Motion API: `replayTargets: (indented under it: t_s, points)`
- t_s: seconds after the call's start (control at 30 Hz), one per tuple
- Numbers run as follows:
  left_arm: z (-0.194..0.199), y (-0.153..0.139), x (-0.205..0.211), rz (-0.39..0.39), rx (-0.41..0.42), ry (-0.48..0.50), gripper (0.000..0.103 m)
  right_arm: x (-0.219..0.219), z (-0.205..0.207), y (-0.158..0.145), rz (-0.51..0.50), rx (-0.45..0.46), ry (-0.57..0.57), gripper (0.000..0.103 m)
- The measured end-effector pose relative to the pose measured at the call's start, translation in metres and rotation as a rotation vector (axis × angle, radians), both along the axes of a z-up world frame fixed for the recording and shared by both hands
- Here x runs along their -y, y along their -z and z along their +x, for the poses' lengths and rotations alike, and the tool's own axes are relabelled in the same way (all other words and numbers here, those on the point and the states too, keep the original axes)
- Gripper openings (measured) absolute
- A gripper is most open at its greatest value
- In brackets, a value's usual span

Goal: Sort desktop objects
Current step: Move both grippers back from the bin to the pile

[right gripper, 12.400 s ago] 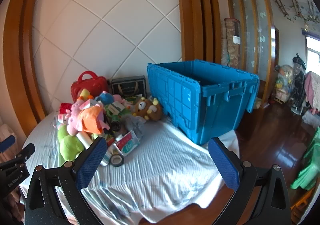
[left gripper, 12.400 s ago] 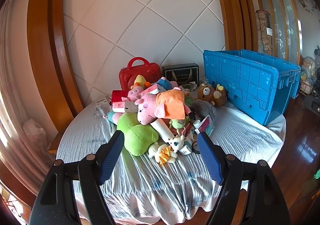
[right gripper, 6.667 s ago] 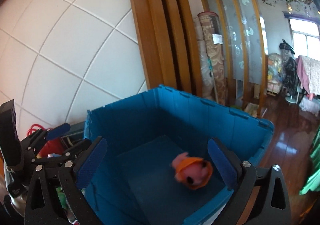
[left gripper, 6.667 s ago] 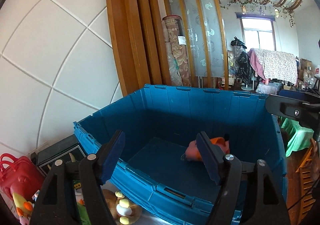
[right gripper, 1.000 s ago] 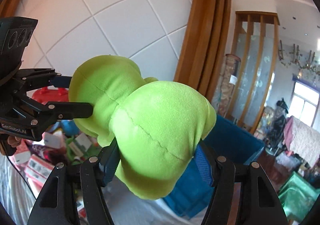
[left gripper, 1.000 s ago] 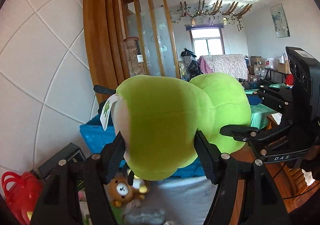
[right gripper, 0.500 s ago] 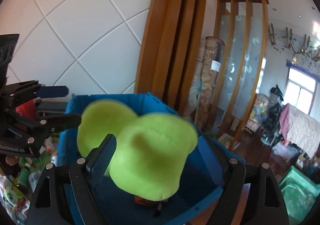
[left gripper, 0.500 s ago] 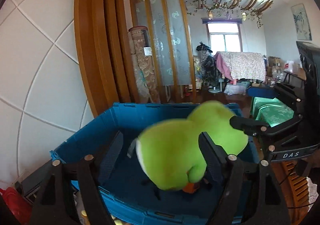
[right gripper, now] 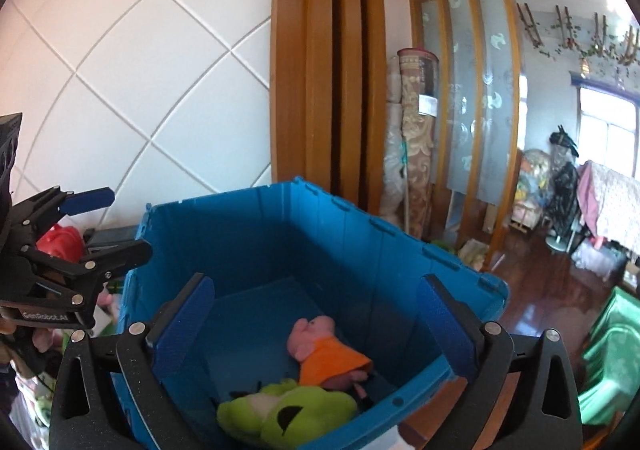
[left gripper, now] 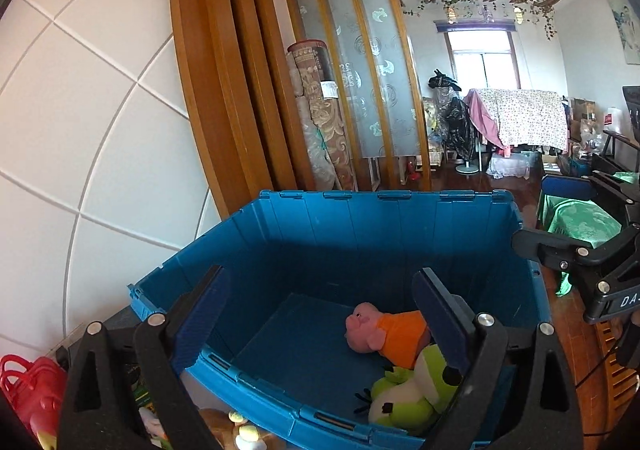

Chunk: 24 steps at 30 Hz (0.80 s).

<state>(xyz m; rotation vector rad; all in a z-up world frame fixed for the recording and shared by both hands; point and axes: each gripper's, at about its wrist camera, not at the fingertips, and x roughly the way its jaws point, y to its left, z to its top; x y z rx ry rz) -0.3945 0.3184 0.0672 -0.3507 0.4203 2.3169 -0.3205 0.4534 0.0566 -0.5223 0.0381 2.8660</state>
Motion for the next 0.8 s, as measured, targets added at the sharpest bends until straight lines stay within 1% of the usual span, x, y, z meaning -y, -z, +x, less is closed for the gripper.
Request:
replayTargets:
  t_s: [0.2,0.43,0.6,0.67,0.8]
  points:
    - [0.010,0.009,0.023,0.023,0.009,-0.076,0.093,0.010,0.008,0.002,-0.001,-0.007,-0.055,0.102]
    - [0.023,0.020,0.061,0.029,-0.020,-0.215,0.093,0.035,0.011,0.002,0.017,-0.004,-0.094,0.102]
    - [0.035,0.027,0.107,0.043,-0.048,-0.349,0.094,0.070,0.019,-0.008,0.026,-0.018,-0.133,0.103]
    - [0.036,0.032,0.131,0.033,-0.050,-0.401,0.094,0.090,0.019,-0.011,0.030,-0.015,-0.163,0.103]
    - [0.046,0.048,0.187,-0.002,-0.055,-0.558,0.094,0.135,0.021,-0.012,0.027,-0.014,-0.226,0.103]
